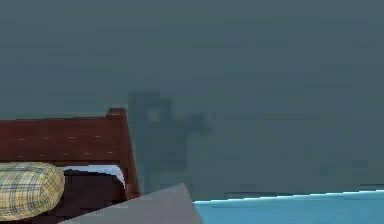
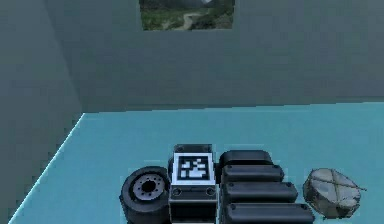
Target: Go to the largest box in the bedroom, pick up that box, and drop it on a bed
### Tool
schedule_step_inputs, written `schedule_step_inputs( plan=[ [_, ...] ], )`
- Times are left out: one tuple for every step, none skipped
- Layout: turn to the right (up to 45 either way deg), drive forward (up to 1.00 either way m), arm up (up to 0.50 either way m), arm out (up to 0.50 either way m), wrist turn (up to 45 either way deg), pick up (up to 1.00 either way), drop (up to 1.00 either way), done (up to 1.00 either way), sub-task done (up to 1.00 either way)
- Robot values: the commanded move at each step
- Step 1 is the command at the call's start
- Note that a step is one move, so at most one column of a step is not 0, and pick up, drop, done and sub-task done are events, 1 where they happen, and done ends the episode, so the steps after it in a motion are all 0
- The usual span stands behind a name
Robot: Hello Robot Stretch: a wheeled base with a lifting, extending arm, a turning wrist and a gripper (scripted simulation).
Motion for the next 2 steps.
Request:
schedule_step_inputs(
  plan=[
    [45.0, 0.0, 0.0, 0.0, 0.0, 0.0, 0.0, 0.0, 0.0],
    [39.0, 0.0, 0.0, 0.0, 0.0, 0.0, 0.0, 0.0, 0.0]
  ],
)
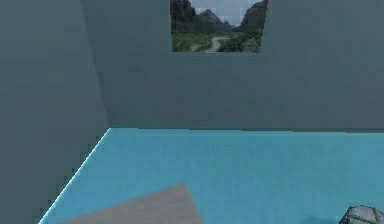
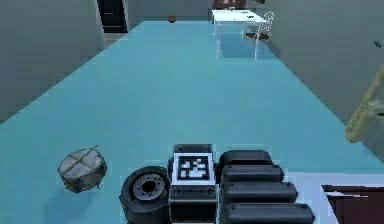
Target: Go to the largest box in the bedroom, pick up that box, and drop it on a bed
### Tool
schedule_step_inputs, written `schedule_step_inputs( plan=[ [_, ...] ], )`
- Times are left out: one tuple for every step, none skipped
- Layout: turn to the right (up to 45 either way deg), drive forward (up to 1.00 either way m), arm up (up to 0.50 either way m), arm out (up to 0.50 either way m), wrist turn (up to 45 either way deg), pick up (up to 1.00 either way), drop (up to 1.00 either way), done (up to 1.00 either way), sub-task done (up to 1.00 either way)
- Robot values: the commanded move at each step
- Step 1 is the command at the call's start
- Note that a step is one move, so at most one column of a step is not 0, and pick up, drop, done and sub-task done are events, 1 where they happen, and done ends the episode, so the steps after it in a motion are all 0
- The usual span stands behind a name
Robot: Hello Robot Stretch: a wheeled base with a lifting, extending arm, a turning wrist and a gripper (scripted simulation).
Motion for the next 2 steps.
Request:
schedule_step_inputs(
  plan=[
    [0.0, 0.1, 0.0, 0.0, 0.0, 0.0, 0.0, 0.0, 0.0],
    [-45.0, 0.0, 0.0, 0.0, 0.0, 0.0, 0.0, 0.0, 0.0]
  ],
)
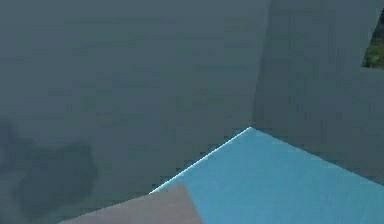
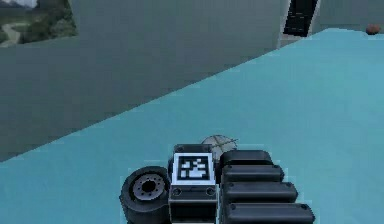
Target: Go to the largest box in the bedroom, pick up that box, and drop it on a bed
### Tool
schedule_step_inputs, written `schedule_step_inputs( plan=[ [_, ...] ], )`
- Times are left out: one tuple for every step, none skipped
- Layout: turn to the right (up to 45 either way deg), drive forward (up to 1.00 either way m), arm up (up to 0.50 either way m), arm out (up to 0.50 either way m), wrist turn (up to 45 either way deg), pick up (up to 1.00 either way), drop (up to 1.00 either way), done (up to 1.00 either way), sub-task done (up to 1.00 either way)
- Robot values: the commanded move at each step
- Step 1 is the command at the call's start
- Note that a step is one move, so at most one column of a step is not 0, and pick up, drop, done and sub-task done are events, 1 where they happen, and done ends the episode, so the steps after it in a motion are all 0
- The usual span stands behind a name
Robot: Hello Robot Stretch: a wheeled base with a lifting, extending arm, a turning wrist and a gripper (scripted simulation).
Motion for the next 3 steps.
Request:
schedule_step_inputs(
  plan=[
    [-39.0, 0.0, 0.0, 0.0, 0.0, 0.0, 0.0, 0.0, 0.0],
    [0.0, 0.05, 0.0, 0.0, 0.0, 0.0, 0.0, 0.0, 0.0],
    [6.0, 0.0, 0.0, 0.0, 0.0, 0.0, 0.0, 0.0, 0.0]
  ],
)
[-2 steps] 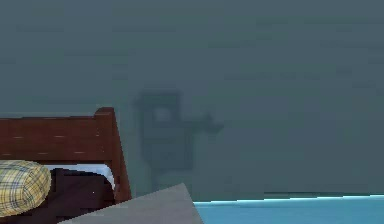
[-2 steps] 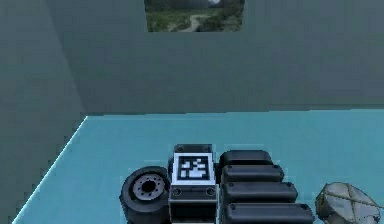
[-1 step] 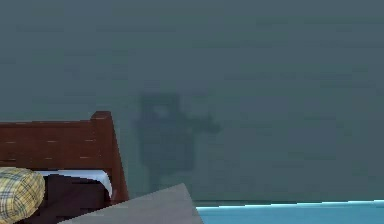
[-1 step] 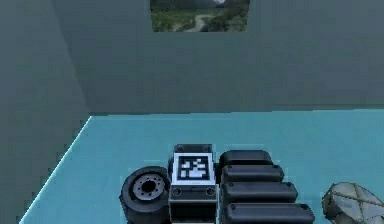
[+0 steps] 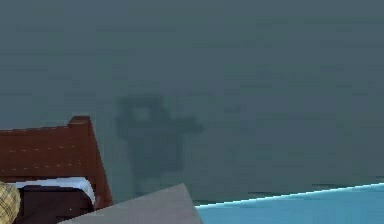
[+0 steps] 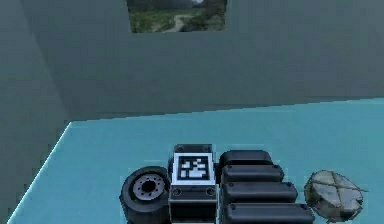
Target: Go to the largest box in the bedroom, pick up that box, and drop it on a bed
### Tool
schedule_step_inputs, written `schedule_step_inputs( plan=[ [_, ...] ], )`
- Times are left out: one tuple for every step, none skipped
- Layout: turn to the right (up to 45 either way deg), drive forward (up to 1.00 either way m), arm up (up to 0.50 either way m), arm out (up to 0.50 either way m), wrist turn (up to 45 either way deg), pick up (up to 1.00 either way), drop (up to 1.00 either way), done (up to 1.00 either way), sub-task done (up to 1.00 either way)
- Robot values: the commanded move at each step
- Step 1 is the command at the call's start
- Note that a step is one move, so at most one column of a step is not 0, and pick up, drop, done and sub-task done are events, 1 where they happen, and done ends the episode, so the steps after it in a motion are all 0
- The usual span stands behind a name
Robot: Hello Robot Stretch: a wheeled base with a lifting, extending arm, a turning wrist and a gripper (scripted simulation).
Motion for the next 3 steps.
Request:
schedule_step_inputs(
  plan=[
    [-15.0, 0.0, 0.0, 0.0, 0.0, 0.0, 0.0, 0.0, 0.0],
    [18.0, 0.0, 0.0, 0.0, 0.0, 0.0, 0.0, 0.0, 0.0],
    [-9.0, 0.0, 0.0, 0.0, 0.0, 0.0, 0.0, 0.0, 0.0]
  ],
)
